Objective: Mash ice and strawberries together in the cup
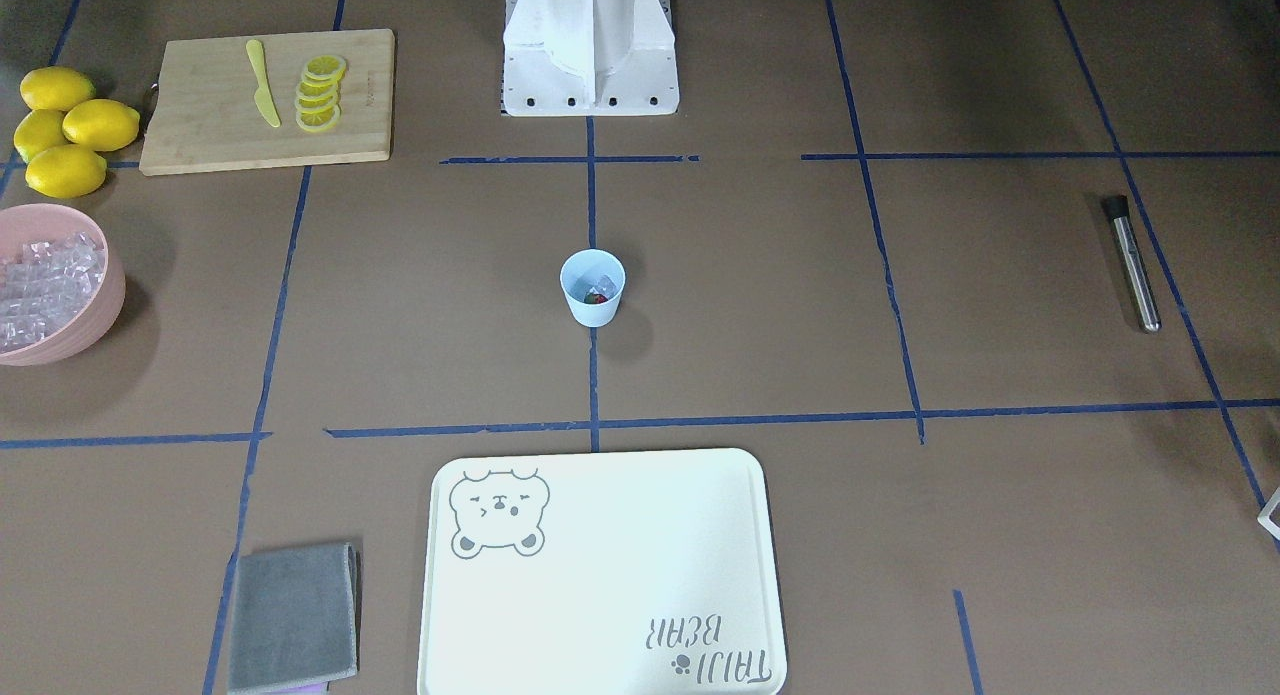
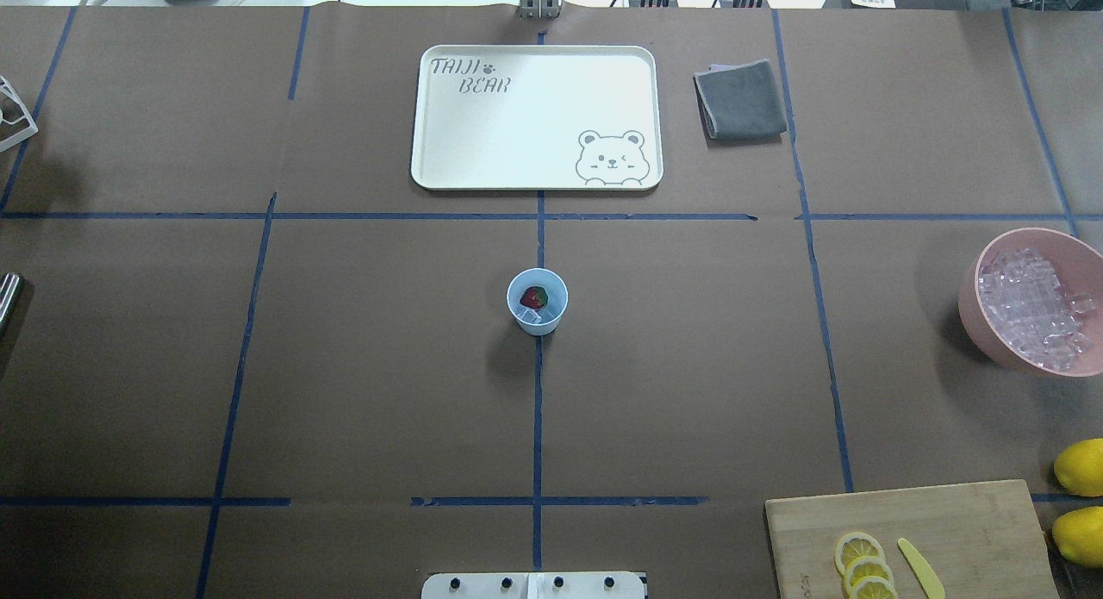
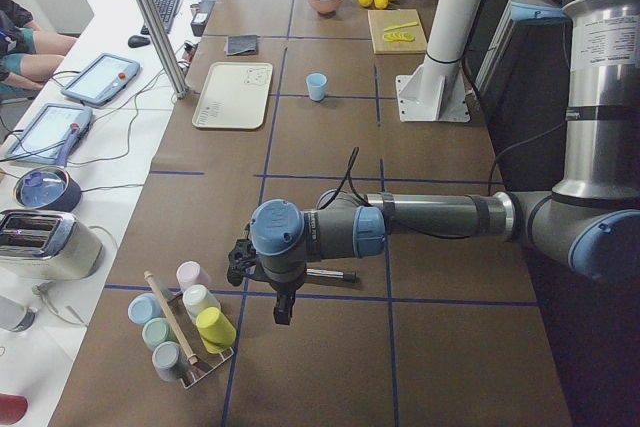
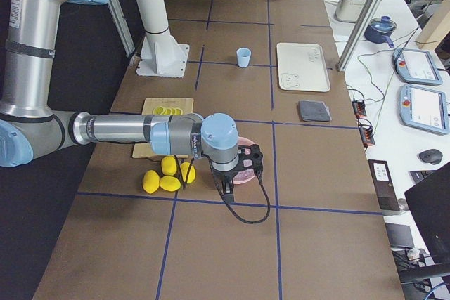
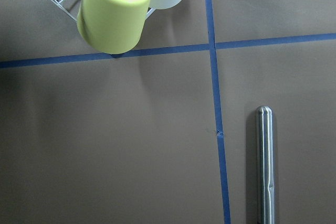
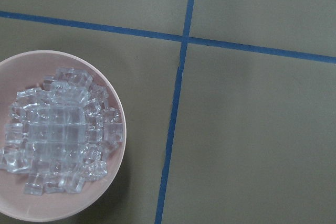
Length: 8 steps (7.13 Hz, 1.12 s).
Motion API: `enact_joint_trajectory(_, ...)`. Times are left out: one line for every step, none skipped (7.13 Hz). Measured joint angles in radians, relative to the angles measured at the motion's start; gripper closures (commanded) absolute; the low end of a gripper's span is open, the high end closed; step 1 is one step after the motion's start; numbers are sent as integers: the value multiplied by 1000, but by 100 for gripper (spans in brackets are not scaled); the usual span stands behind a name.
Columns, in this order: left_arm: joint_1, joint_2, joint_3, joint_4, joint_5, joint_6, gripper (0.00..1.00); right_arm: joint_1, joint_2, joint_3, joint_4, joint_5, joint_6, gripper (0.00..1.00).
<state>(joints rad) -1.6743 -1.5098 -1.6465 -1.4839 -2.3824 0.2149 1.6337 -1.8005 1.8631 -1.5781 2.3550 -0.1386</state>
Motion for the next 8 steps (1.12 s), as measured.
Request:
enact_joint_trajectory(0, -1, -1, -2, -1, 1, 0, -3, 2, 0, -1, -1, 4, 1)
enact_joint_trajectory(-1, -3, -2, -2, 0, 1, 0, -6, 3, -1, -1, -2, 8, 1)
enact_joint_trajectory(-1, -8, -2, -2, 1, 0, 0, -7, 3, -1, 0, -2, 10, 1)
enact_joint_trajectory(-1, -10, -2, -2, 0, -2, 0, -7, 3, -1, 1, -2, 11, 1)
enact_joint_trajectory(-1, -7, 6, -2, -1, -2, 0, -8, 3, -1, 1, -2, 12, 1)
enact_joint_trajectory(-1, -2, 25, -4, 0, -1, 0, -9, 4, -1, 1, -2, 12, 1)
enact_joint_trajectory(-1, -2, 33, -4, 2, -1, 0, -10, 4, -1, 1, -2, 12, 1)
enact_joint_trajectory(-1, -2, 33, -4, 2, 1, 0, -11, 4, -1, 1, -3, 12, 1)
